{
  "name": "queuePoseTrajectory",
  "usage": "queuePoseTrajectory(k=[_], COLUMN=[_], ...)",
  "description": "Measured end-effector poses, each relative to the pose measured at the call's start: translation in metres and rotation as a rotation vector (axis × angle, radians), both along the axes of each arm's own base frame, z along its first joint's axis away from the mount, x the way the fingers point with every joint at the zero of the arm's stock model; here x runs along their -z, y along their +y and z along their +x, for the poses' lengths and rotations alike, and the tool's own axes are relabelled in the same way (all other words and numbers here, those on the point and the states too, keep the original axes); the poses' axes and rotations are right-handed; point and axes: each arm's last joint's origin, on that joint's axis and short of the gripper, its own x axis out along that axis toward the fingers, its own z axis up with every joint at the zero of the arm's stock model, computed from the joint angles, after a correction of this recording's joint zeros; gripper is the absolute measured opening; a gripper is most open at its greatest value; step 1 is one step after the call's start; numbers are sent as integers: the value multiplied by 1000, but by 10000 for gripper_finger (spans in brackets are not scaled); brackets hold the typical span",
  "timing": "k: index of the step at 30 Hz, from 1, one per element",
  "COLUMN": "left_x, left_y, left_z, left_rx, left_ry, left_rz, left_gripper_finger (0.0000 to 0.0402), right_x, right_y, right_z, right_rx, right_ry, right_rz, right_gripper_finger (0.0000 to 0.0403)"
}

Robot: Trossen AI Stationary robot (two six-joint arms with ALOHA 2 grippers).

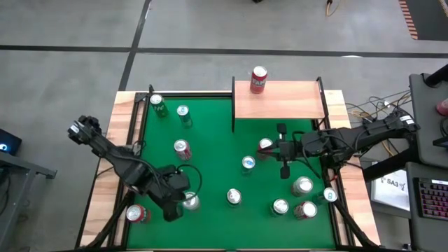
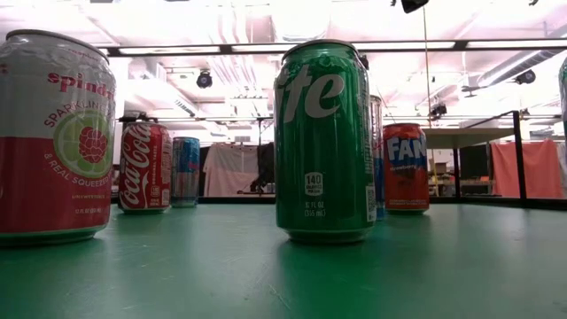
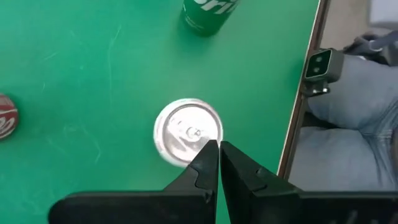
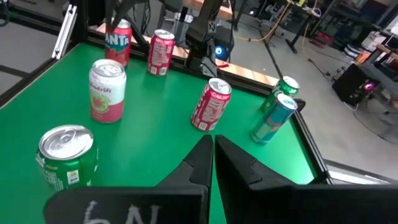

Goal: Place canned beverage on shelf
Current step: Put the left pink-white soda can on the shelf

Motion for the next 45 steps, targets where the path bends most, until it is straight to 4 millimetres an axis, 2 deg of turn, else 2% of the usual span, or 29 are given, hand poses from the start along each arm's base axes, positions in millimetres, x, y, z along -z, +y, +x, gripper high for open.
queuePoseTrajectory(k=[12, 31, 36, 45], left_x=[7, 8, 8, 8], left_y=[-16, -18, -18, -17], left_z=[21, 22, 22, 22], left_rx=[15, 5, 4, -6], left_ry=[49, 64, 64, 45], left_rz=[9, 1, 1, 30], left_gripper_finger=[0, 3, 38, 139], right_x=[2, 5, 6, 14], right_y=[0, 0, 0, -2], right_z=[0, -1, -1, -9], right_rx=[-1, 8, 18, 60], right_ry=[20, 46, 55, 156], right_rz=[-9, 12, 38, 105], right_gripper_finger=[9, 9, 9, 9])
